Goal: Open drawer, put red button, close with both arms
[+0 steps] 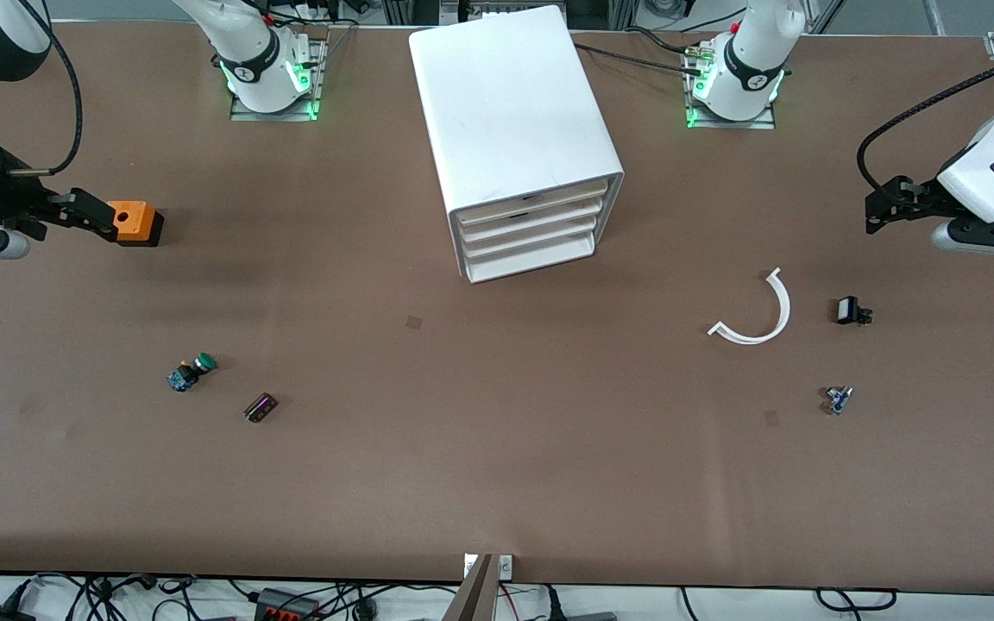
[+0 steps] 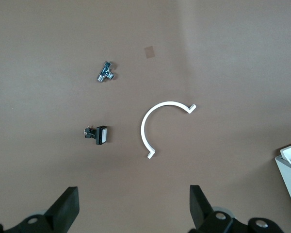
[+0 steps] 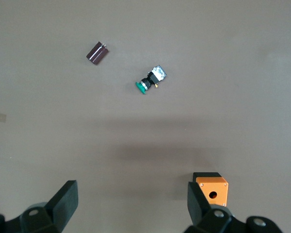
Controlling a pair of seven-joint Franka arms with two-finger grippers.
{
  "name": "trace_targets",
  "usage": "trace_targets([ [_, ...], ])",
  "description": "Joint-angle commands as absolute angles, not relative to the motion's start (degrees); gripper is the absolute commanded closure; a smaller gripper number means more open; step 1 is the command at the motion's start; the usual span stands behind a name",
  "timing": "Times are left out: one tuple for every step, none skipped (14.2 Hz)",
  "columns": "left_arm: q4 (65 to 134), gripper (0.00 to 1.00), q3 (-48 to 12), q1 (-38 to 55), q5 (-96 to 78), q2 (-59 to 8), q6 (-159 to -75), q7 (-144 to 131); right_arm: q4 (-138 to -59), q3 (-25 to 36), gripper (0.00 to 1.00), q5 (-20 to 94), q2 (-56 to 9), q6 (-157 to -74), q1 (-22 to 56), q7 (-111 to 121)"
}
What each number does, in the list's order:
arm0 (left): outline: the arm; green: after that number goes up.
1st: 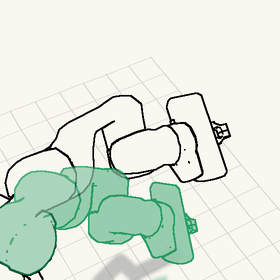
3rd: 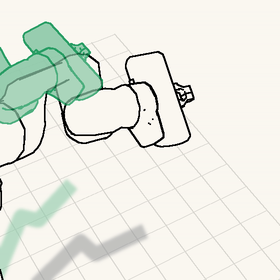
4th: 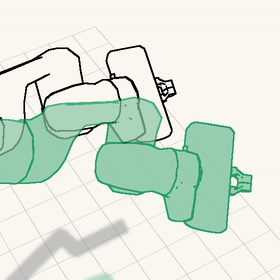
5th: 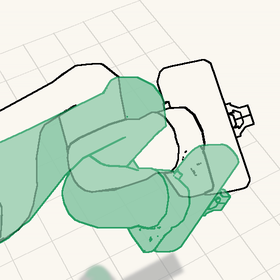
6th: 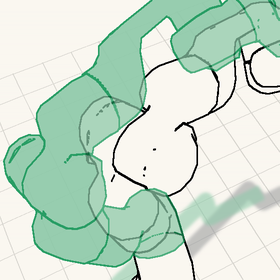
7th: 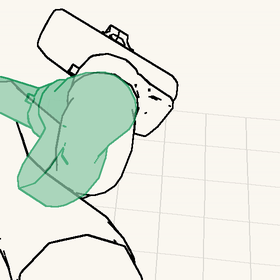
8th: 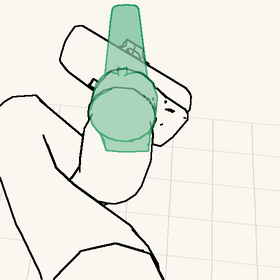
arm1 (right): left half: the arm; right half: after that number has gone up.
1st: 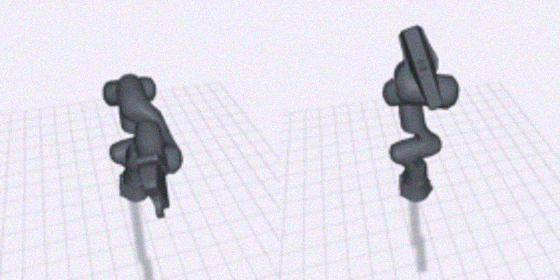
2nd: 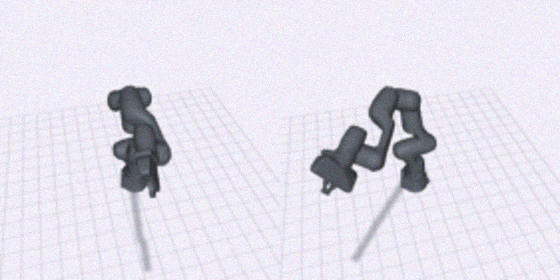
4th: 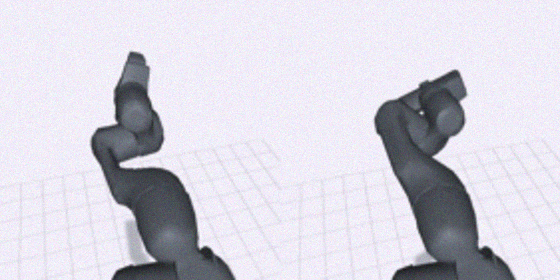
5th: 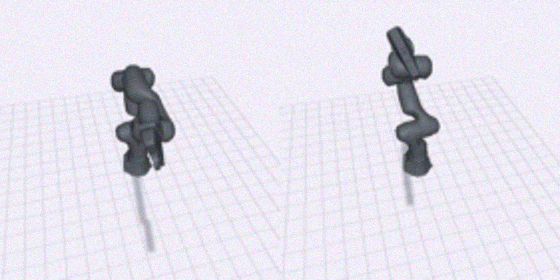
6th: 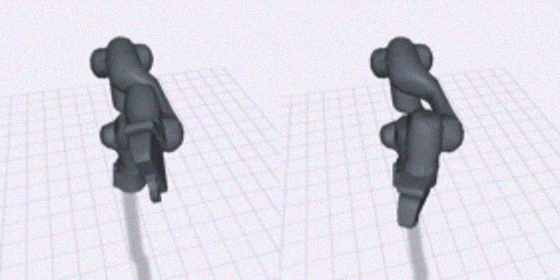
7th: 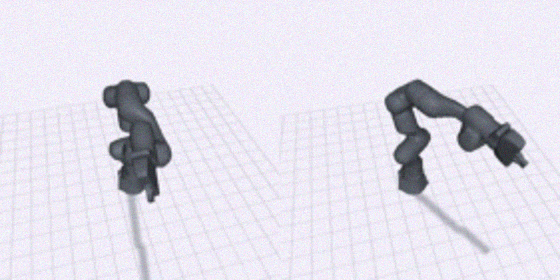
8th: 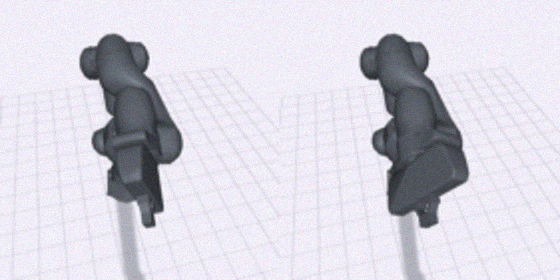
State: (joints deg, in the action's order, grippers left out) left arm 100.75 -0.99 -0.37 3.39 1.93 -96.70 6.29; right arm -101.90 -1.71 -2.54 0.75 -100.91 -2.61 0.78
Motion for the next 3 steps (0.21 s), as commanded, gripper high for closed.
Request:
trace_targets([
  [100.37,0.00,-0.88,-0.26,2.64,2.29,-94.23,6.68,-100.46,-1.76,0.00,-3.16,0.00,-101.34,-2.64,1.58],
  [100.28,0.00,-0.79,-0.26,2.46,2.20,-94.22,6.59,-100.46,-1.76,0.00,-3.16,0.09,-101.25,-2.64,1.58],
  [100.20,0.00,-0.79,-0.26,2.55,2.20,-94.22,6.07,-100.28,-1.67,0.00,-2.99,0.09,-101.34,-2.64,1.50],
])
